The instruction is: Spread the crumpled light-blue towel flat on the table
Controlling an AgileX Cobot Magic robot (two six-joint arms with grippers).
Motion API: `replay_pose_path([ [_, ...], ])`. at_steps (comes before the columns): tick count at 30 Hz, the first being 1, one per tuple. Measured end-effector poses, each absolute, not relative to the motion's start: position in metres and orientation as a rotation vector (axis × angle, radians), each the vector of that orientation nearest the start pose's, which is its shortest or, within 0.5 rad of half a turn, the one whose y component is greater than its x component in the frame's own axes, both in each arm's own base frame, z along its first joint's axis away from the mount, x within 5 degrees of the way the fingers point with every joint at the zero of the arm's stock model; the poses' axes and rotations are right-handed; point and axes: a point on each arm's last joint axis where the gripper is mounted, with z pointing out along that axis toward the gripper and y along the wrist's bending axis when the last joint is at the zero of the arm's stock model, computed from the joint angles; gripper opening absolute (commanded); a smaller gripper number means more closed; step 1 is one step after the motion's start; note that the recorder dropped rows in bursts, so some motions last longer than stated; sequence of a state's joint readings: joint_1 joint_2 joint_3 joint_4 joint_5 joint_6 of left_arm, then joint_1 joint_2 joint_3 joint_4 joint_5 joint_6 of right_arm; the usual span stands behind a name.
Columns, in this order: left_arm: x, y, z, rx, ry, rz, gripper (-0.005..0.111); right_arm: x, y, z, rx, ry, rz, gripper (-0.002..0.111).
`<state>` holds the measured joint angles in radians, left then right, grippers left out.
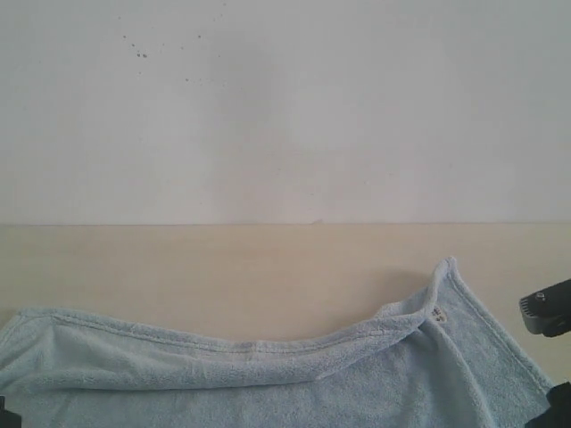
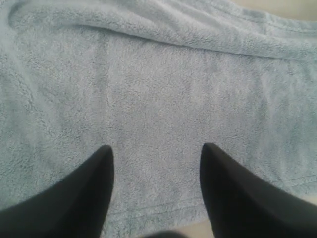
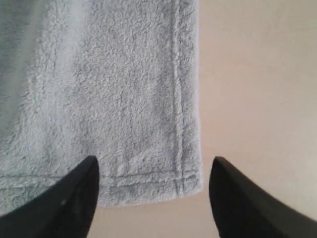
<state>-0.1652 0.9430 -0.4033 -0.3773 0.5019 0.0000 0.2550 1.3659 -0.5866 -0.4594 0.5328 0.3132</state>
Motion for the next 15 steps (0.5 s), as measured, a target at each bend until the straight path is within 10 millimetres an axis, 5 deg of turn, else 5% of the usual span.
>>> replay_pose_path([
  [4, 0.157, -0.041, 0.208, -0.117, 2.52, -0.401, 0.052, 0.224, 0.038, 0.182, -0.435, 2.645, -0.26, 0.0],
  [15, 0.158, -0.041, 0.208, -0.012, 2.498, -0.36, 0.052, 0.242, 0.048, 0.147, -0.504, 2.662, -0.181, 0.001],
])
